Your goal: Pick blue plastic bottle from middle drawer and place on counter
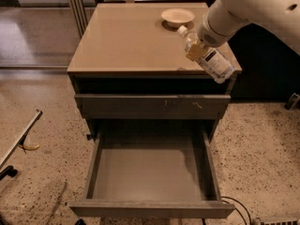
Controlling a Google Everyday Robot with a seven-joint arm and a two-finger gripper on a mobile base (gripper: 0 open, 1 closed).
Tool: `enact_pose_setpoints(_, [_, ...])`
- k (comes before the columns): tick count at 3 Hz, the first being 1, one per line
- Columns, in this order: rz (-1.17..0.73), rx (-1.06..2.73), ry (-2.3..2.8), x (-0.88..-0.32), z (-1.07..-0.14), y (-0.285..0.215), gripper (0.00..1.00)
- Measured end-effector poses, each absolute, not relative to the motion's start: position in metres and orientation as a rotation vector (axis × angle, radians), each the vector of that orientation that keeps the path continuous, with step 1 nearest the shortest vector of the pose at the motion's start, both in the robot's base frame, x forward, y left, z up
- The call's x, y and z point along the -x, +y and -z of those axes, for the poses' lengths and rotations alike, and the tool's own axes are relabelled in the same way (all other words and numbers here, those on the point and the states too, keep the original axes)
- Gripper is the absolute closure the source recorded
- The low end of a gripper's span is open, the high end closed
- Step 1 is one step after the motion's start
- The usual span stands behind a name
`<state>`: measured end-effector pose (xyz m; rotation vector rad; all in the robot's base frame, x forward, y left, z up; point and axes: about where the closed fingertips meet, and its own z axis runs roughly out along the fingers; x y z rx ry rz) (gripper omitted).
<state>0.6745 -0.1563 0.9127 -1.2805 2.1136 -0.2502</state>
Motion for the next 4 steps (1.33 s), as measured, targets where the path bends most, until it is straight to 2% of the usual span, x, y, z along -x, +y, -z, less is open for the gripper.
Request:
enact_pose_setpoints(2, [0.23, 1.301, 2.016, -0.724, -0.933, -0.101, 1.0])
enact_pose_setpoints(4, [0.187, 1.479, 1.889, -0.749, -0.93, -0.06, 1.0])
